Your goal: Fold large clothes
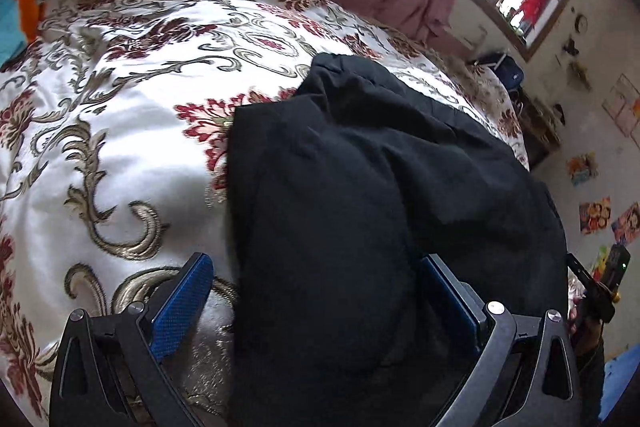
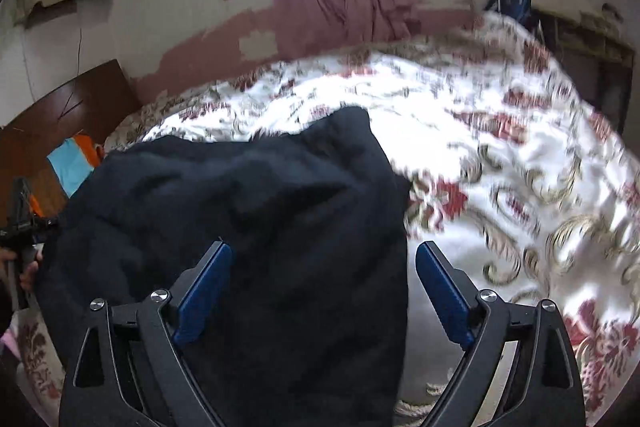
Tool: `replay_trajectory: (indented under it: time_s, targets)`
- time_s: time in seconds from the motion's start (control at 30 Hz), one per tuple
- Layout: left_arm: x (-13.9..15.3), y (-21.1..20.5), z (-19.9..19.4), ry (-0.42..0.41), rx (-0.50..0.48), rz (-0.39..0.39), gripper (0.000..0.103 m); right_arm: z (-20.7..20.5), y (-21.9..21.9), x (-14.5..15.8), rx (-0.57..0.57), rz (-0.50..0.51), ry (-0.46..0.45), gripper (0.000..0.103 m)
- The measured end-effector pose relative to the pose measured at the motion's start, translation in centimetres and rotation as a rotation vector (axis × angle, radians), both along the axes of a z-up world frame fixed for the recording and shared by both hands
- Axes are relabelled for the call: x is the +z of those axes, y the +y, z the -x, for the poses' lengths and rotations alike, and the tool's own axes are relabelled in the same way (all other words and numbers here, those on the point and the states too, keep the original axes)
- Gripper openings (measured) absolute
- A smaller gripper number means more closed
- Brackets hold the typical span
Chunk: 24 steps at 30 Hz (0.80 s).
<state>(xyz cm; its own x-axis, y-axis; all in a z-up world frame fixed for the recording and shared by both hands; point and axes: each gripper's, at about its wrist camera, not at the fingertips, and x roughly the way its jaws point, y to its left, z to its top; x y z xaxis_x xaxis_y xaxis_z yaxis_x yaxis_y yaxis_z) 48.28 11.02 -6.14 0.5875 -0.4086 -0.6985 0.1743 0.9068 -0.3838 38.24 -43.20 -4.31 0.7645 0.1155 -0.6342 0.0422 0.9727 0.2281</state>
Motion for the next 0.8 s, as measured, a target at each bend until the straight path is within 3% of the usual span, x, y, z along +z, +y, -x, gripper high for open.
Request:
replay_trajectory:
  time_s: [0.1, 0.23, 0.43, 0.8]
  targets:
    - [-0.4, 0.0, 0.1, -0.006, -0.01, -0.007, 0.103, -0.6, -0.8, -1.6, 0.005, -0.051, 0.048, 0.09]
    - [-0.7, 0.0, 0.5, -0.03, -0.011, -0.001, 0.103, -1.4, -2.4, -3.3, 0.017, -0.2, 0.068, 0.095]
    - [-0.8, -0.1, 0.6, -0.041, -0.021, 0.0, 0.103, -1.8, -1.7, -3.9, 0.04, -0.196, 0.052, 0.102]
    - [-0.7, -1.4, 0.1, 0.0, -0.125, 0.031, 0.103, -2.2, -1.1, -4.9, 0.196, -0.315, -0.007, 0.102]
